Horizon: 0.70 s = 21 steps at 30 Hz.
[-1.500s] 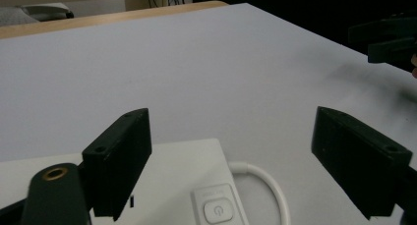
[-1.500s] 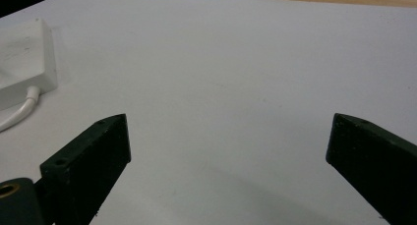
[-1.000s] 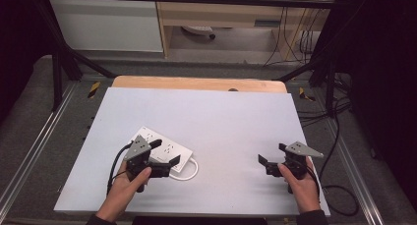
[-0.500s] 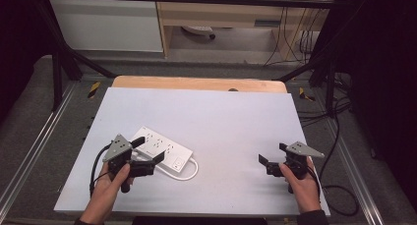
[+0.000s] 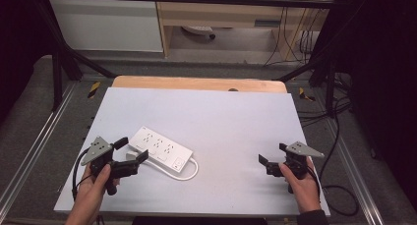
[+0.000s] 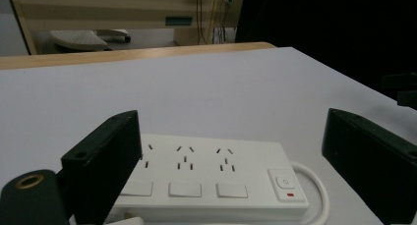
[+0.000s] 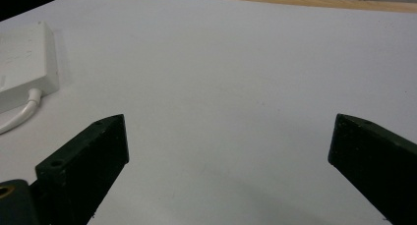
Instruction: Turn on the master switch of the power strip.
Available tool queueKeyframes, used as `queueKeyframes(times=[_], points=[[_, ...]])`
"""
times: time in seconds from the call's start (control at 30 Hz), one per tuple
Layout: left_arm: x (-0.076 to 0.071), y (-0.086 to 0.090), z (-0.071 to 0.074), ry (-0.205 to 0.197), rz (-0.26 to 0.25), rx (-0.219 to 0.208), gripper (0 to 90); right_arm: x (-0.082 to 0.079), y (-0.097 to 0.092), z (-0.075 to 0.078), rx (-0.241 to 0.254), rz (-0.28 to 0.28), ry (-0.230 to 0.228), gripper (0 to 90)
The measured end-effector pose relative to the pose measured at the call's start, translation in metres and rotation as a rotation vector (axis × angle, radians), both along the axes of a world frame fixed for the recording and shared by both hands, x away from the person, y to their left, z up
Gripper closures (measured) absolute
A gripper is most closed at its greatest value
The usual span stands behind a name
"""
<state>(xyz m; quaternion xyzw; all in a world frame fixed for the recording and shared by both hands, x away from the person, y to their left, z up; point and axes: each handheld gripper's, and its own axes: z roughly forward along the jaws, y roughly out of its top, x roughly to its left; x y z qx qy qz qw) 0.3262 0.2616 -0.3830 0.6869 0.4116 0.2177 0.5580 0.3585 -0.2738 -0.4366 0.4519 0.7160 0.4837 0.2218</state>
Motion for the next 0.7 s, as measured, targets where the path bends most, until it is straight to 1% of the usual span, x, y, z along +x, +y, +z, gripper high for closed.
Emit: queueKeyframes(times=[0.23, 0.37, 0.43, 0.53, 0.63, 0.7], points=[[-0.004, 0.014, -0.003, 0.0, 0.029, -0.005, 8.0, 0.0, 0.0, 0.0, -0.001, -0.001, -0.001, 2.3], [-0.006, 0.025, -0.007, 0.01, 0.051, -0.004, 8.0, 0.0, -0.001, 0.0, 0.0, -0.004, -0.002, 2.3], [-0.007, 0.028, -0.01, 0.015, 0.059, 0.008, 8.0, 0.0, -0.001, 0.0, -0.003, -0.003, 0.0, 2.3], [-0.008, 0.033, -0.017, 0.026, 0.06, 0.043, 8.0, 0.0, 0.001, -0.001, -0.007, -0.004, 0.003, 2.5], [-0.011, 0.038, -0.024, 0.051, 0.061, 0.079, 8.0, 0.0, 0.001, -0.001, -0.014, -0.004, 0.011, 2.5], [-0.013, 0.041, -0.029, 0.065, 0.063, 0.096, 8.2, 0.001, 0.001, -0.002, -0.025, -0.005, 0.01, 2.5]])
